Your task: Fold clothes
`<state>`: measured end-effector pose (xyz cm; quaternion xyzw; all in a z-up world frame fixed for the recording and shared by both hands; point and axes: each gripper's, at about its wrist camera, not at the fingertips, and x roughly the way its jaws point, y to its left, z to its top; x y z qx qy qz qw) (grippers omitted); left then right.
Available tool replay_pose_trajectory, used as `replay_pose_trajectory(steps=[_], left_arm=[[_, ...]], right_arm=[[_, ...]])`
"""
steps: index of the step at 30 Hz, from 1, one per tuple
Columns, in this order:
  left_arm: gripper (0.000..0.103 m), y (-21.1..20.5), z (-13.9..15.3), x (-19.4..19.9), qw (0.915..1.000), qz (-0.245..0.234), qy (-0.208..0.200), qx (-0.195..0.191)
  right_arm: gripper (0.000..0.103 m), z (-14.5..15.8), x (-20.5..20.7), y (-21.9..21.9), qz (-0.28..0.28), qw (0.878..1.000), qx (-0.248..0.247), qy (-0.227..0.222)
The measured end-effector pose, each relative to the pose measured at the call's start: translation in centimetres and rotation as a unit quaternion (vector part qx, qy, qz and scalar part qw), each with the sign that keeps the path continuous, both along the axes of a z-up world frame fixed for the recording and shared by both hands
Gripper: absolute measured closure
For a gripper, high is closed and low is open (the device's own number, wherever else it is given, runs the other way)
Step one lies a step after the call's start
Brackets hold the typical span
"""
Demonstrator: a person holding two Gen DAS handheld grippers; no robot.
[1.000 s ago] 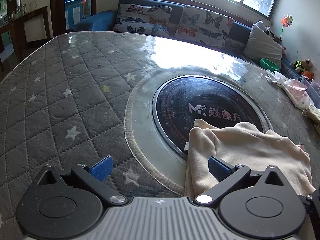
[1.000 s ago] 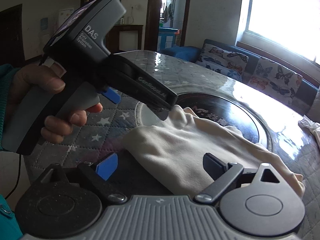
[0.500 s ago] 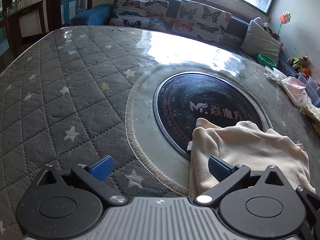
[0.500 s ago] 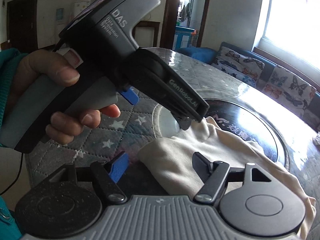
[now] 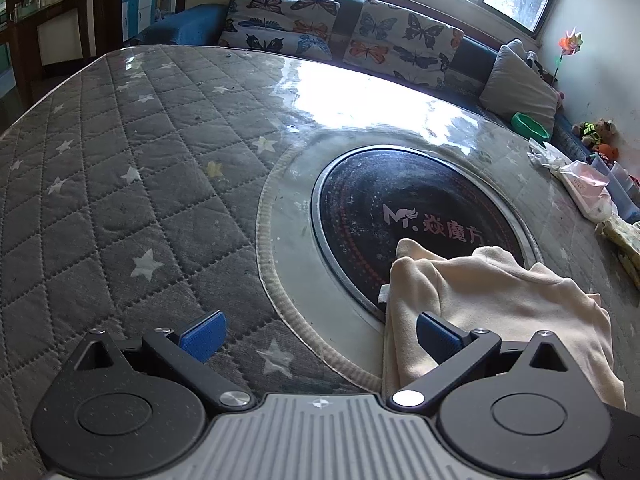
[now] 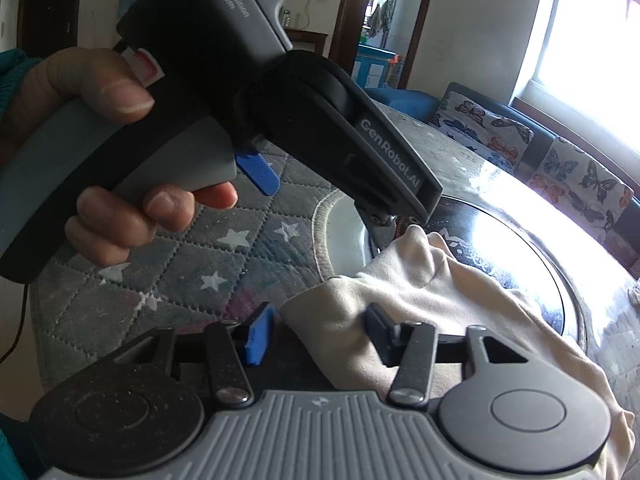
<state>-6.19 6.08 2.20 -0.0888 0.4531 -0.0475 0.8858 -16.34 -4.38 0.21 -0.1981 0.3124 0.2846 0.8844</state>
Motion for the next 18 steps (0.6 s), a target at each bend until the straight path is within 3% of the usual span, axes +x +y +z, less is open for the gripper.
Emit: replay_pose_trajectory(steps=[5,12,18], left_arm=[[0.0,-0.2,-0.1,0.0,1.0,-0.001,0.003,-0.003],[0.0,-0.3,-0.3,-0.1,0.9999,-0.001,0.008,-0.007],[0.0,-0.3,-0.3,-0.1,0.9999,0.0,0.01,-0.009]], right_arm=[[0.069,0.4,0.2,-0.6,-0.01,1.0,0.018,0.008],[0.071,1.0,0.9,-2.0,-0.026,0.998,0.056,0.032],[0.07,1.0,0.3,-1.6,-0.018,0.999,0.036,0.017]])
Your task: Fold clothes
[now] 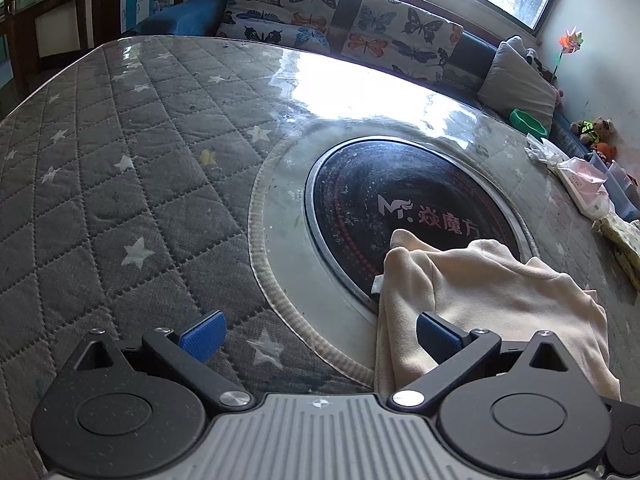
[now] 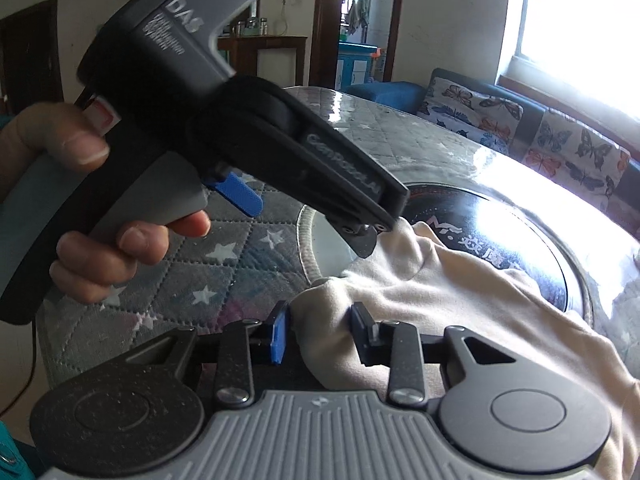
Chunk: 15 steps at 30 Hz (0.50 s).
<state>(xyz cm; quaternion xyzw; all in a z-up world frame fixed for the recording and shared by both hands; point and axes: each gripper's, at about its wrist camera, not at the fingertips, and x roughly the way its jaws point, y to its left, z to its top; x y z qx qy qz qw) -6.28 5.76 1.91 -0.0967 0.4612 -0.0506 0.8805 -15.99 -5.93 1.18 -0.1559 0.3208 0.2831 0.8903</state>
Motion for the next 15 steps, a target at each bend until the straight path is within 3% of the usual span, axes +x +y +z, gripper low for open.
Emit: replay_pose_trajectory(steps=[2,5,9,11,15], left_arm=[[0.0,-0.1,0.0,0.0,1.0,0.0,0.001,0.001],[0.0,-0.2,-0.1,0.1,1.0,-0.001,0.003,0.001],[0.0,-0.2,-0.1,0.1,0.9999,-0.001,0.006,-0.008],[0.0,0.0,-0.2,0.2,0.9995,0.002,0.015,-0.027],[0.0,0.3,-0.2,0.4,0.9967,0.015,0.032,-0.073]], right_arm=[[0.063,-0.1,-0.1,0.3,0.004,1.0,-0.006,-0.006],[0.062,-0.3,-0.3,0.6,0.009,1.0,-0.015,-0.011],[0.073,-0.5,0.0,0.4,0.004,1.0,-0.007,-0.01],[0.081,0.1,0.8,-0.8,-0.015,0.999,0.043,0.019],[0.084,1.5,2.4,-4.3,-0.053,0.984,0.154,0.077]])
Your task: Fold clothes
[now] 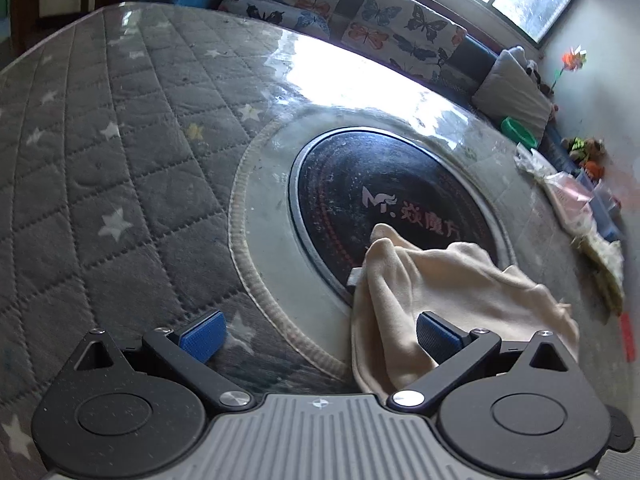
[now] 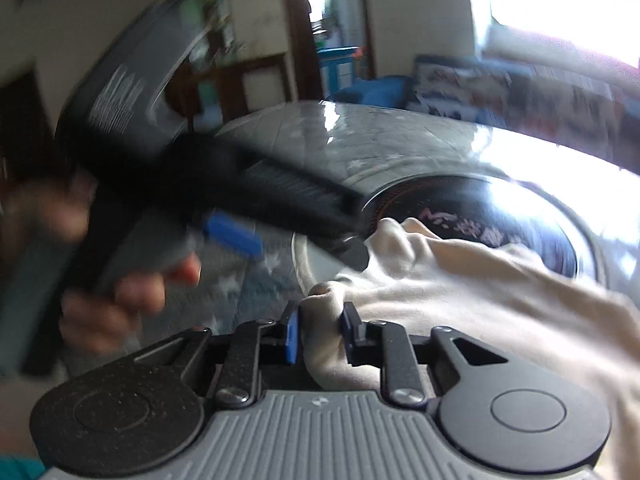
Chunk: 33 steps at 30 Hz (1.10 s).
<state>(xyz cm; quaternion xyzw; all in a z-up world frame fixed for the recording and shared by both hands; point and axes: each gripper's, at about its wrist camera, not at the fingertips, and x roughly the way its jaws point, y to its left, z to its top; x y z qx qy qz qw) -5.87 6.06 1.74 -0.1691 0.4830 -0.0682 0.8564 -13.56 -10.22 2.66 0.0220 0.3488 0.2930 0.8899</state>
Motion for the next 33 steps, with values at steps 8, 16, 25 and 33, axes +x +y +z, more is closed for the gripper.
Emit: replay_pose_trajectory(steps=[8,16,25,33], left_arm=[[0.0,0.1,-0.3,0.4,0.9895,0.027,0.044,-0.135],[0.013,-1.4,-1.1,0.8,0.9747,0.013,0.065,-0.213],[0.077,-1.6,-2.7,0.8,0.9733,0.001,0.071,-0.218],[0.08,-2.1,-2.4,0.4,0.9816,-0.017,0.051,-0.183]], right_arm=[[0.085,1.3,0.2,-4.7,-0.028,0.994,0.103,0.03],[0.085,0.7,-0.1,-5.5,-0.019,0.994,0.106,0.022],[0.082,0.1,-1.1,-5.6,-0.012,0.997,0.08,0.009],[0.063,0.6,-1.8,-11.8,-0.111,0.992,0.056,-0.014]])
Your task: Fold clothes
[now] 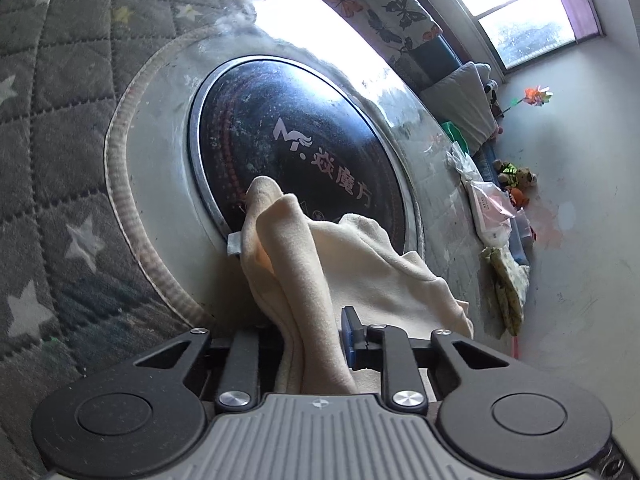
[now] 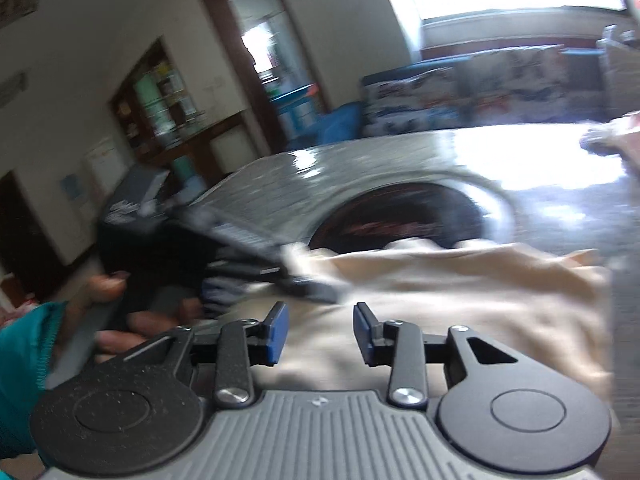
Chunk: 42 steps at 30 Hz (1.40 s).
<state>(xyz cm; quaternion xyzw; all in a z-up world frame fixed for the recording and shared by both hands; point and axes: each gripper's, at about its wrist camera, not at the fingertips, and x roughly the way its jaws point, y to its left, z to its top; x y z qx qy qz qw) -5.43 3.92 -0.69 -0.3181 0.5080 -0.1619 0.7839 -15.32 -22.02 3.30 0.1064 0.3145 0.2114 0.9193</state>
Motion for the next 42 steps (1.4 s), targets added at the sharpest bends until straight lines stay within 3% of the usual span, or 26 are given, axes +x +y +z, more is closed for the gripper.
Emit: replay_pose_trajectory(steps=[5,8,15,18,20,22,29,35,42], left_arm=[[0.08,-0.6,0.4,-0.2,0.9994,-0.012,-0.018,0.028],[0.08,-0.6,0.4,-0.1,0.9991,-0.012,-0.02,0.034],[0.08,-1.3,0.7,0.1,0.9973,-0.02,-0.033,0.062],[0.08,-1.7,0.8,0.2,0.9955,-0.026,-0.043,0.08],[0.081,-2.1,1.0,0.2,0.9935,-0.034,-0.052,0.095],[0.085,-2.5,1.3,0.2,0.9918,-0.043,-0.06,0.104],[0.087,-4.7,3.6,0.5,0.9856,-0.083,-0.101,0.108],[0.087,-9.5,5.9,0.9,0.9748,-0.139,-0.139,0.106],[0.087,-16.8,6.6,0.9,0.9583,-0.212,-0.164,0.099]], right_arm=[[0.058,-0.8,1.8,-5.2,-0.12,0.991,-0.065,0.001],[0.054,-2.0,3.4,-7.6,-0.157,0.985,-0.063,0.021],[0.052,-4.7,5.8,-9.0,-0.153,0.987,-0.035,0.036],[0.071,-4.7,5.5,-8.6,-0.137,0.99,-0.022,0.037],[0.087,-4.3,4.9,-8.3,-0.138,0.99,-0.019,0.035],[0.093,-3.6,4.3,-8.5,-0.149,0.988,-0.013,0.026],[0.095,-0.4,0.8,-9.3,-0.174,0.985,-0.001,-0.019],[0.095,2.9,-3.2,-11.2,-0.215,0.975,-0.022,-0.058],[0.1,5.8,-8.3,-16.4,-0.307,0.947,-0.061,-0.08]])
